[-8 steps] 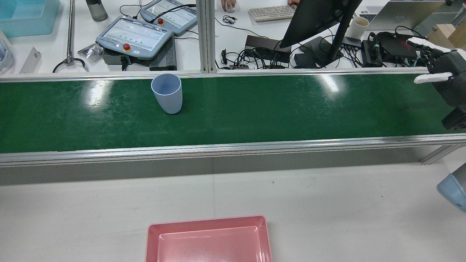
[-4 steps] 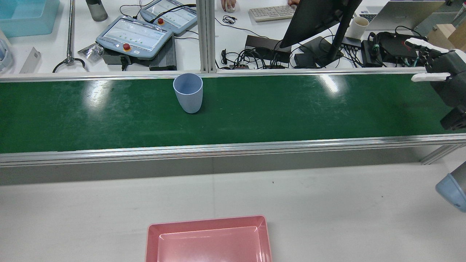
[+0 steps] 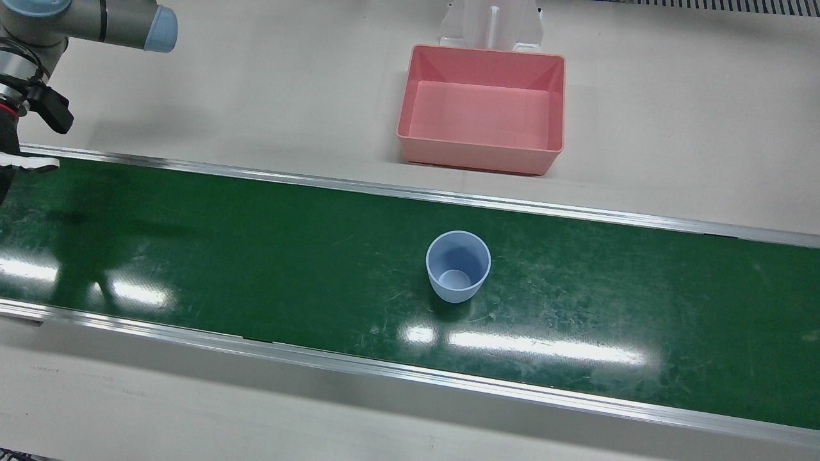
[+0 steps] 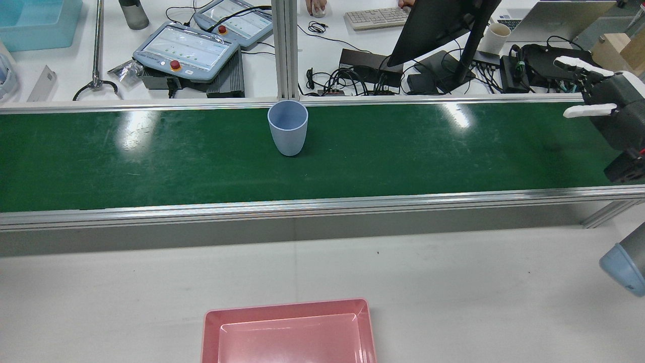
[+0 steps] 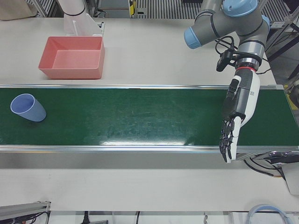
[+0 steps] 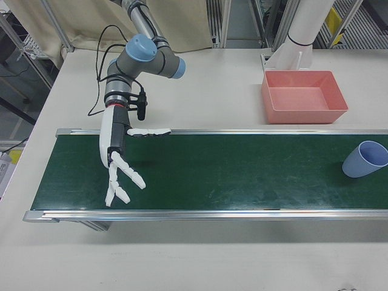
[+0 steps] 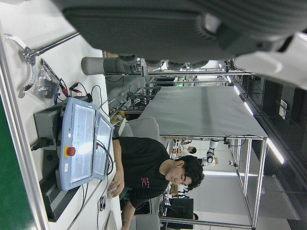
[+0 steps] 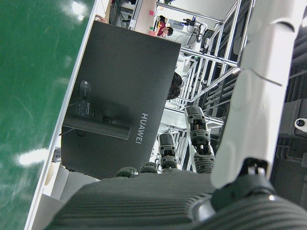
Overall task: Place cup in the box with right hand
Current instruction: 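Move the right hand over the conveyor toward the approaching blue cup, then close the right hand fingers around the blue cup on the belt, then lift the blue cup and carry it with the right hand over the pink tray, then lower the cup into the pink tray and open the right hand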
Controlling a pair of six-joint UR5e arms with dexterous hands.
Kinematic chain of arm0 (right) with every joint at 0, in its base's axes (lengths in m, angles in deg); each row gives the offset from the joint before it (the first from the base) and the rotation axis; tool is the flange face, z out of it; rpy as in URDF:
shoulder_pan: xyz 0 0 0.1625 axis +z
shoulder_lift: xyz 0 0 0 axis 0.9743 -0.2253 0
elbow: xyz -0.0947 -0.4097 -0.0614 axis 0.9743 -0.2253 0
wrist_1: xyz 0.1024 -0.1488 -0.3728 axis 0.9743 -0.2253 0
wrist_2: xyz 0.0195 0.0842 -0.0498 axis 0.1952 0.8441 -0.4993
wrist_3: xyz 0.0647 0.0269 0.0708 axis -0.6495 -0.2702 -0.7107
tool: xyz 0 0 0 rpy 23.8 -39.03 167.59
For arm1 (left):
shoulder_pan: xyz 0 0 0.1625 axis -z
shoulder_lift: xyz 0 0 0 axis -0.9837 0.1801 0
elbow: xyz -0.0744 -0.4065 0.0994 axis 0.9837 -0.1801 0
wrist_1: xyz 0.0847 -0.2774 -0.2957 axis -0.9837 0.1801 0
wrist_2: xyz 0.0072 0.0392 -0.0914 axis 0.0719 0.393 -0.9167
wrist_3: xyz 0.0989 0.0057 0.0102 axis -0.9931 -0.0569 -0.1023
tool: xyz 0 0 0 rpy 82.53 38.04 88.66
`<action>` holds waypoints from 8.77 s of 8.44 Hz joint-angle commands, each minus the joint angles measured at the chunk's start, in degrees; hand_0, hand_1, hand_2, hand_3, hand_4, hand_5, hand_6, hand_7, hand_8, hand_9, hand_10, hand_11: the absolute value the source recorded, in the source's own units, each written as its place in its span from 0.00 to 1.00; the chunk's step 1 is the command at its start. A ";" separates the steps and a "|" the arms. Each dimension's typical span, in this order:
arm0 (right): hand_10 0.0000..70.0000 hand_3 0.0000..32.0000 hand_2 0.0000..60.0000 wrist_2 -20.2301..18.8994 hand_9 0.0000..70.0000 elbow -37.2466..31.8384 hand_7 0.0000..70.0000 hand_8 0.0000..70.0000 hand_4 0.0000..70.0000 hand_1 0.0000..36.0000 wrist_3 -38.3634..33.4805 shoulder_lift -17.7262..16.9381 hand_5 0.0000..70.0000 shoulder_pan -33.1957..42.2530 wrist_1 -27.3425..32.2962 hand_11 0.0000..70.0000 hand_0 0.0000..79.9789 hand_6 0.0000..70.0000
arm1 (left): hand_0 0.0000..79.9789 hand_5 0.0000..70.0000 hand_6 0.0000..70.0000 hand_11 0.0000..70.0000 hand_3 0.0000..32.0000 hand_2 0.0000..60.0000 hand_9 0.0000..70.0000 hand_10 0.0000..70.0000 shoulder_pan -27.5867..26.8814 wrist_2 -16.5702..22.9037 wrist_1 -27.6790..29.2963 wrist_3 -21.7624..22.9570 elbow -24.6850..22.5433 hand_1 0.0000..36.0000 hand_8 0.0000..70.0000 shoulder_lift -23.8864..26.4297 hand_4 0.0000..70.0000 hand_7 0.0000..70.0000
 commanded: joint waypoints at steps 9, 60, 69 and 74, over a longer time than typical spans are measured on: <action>0.00 0.00 0.04 -0.08 0.04 0.96 0.33 0.00 0.12 0.50 -0.21 0.97 0.08 -2.50 -0.32 0.00 0.74 0.08 | 0.00 0.00 0.00 0.00 0.00 0.00 0.00 0.00 0.00 -0.03 0.00 0.00 0.00 0.00 0.00 0.00 0.00 0.00; 0.82 0.00 0.17 -16.25 1.00 21.79 1.00 1.00 0.76 0.86 2.34 19.70 0.36 -45.57 -14.13 1.00 1.00 0.71 | 0.00 0.00 0.00 0.00 0.00 0.00 0.00 0.00 0.00 -0.03 0.00 0.00 0.00 0.00 0.00 0.00 0.00 0.00; 0.12 0.00 0.01 -13.96 0.61 23.20 1.00 0.29 0.43 0.02 2.34 18.37 0.04 -48.03 -13.95 0.17 0.55 0.42 | 0.00 0.00 0.00 0.00 0.00 0.00 0.00 0.00 0.00 0.05 0.00 0.00 0.09 0.00 0.00 0.00 0.00 0.00; 0.11 0.00 0.07 -13.96 0.58 23.89 1.00 0.26 0.38 0.07 1.91 18.11 0.04 -48.12 -13.51 0.16 0.53 0.40 | 0.00 0.00 0.00 0.00 0.00 0.00 0.00 0.00 0.00 -0.03 0.00 0.00 0.09 0.00 0.00 0.00 0.00 0.00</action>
